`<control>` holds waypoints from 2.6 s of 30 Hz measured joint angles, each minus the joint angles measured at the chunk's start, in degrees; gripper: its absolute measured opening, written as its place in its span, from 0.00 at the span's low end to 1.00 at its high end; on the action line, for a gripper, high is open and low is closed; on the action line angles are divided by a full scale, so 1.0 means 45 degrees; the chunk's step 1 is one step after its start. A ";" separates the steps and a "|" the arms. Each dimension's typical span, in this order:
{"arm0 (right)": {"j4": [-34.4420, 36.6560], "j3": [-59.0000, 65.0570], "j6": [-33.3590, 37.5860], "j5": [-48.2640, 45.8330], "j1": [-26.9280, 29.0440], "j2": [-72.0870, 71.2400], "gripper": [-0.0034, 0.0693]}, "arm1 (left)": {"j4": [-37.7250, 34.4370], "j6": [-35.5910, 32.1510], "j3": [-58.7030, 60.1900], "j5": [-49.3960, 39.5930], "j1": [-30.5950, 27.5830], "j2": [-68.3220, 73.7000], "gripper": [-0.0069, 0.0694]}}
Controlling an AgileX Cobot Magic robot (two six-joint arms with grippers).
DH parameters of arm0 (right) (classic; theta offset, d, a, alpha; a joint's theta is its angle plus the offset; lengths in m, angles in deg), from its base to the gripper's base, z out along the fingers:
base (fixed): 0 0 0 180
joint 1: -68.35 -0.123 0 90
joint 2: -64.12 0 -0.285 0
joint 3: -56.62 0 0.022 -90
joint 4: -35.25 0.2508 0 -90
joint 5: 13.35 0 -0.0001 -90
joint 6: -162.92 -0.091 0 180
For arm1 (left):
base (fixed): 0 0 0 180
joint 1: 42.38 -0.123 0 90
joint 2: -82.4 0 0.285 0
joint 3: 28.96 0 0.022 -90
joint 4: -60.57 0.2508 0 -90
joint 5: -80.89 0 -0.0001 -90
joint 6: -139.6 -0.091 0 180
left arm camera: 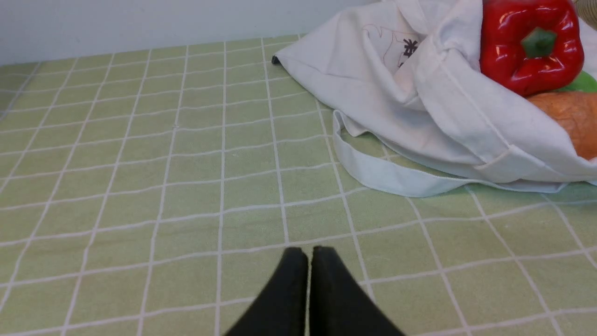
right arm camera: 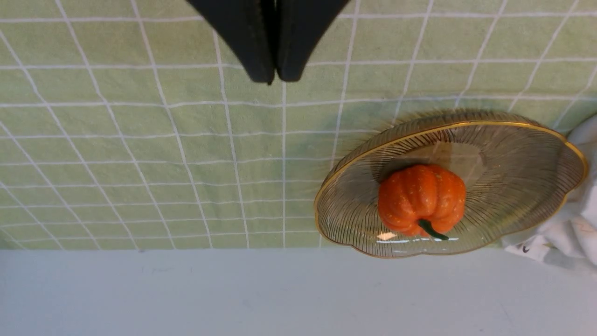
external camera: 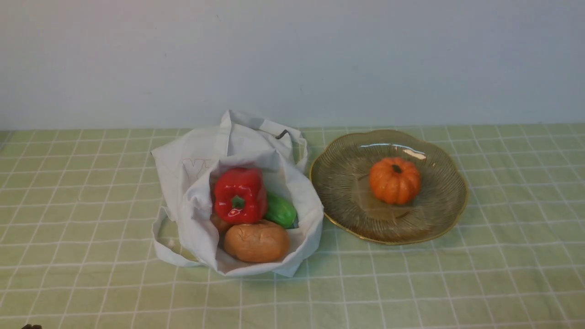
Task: Take vegetables from bag on green coffee tablecloth place on plate.
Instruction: 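Reach into the bag and grasp the red bell pepper with the left gripper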
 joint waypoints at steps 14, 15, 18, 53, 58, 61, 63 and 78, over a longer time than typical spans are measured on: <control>0.0000 0.0000 0.0000 0.0000 0.0000 0.0000 0.03 | 0.0000 0.0000 0.0000 0.0000 0.0000 0.0000 0.09; 0.0000 0.0000 0.0000 0.0000 0.0000 0.0000 0.03 | 0.0000 0.0000 0.0000 0.0000 0.0000 0.0000 0.09; 0.0000 0.0000 0.0000 0.0000 0.0000 0.0000 0.03 | 0.0000 0.0000 0.0000 0.0000 0.0000 0.0000 0.09; 0.0000 0.0000 0.0000 0.0000 0.0000 0.0000 0.03 | -1.0584 0.0100 -0.5552 -0.4898 0.0024 0.5335 0.09; 0.0000 0.0000 0.0000 0.0000 0.0000 0.0000 0.03 | -0.6750 -0.0803 -0.7942 -0.8244 0.0024 1.0406 0.09; 0.0000 0.0000 0.0000 0.0000 0.0000 0.0000 0.03 | -0.5623 -0.1038 -0.9118 -0.8756 0.0024 1.2487 0.09; 0.0000 0.0000 0.0000 0.0000 0.0000 0.0000 0.03 | -0.5010 -0.1248 -1.0424 -0.8857 0.0024 1.4228 0.09; 0.0000 0.0000 0.0000 0.0000 0.0000 0.0000 0.03 | -0.2589 0.0168 -1.6033 -0.7427 0.3835 2.0463 0.29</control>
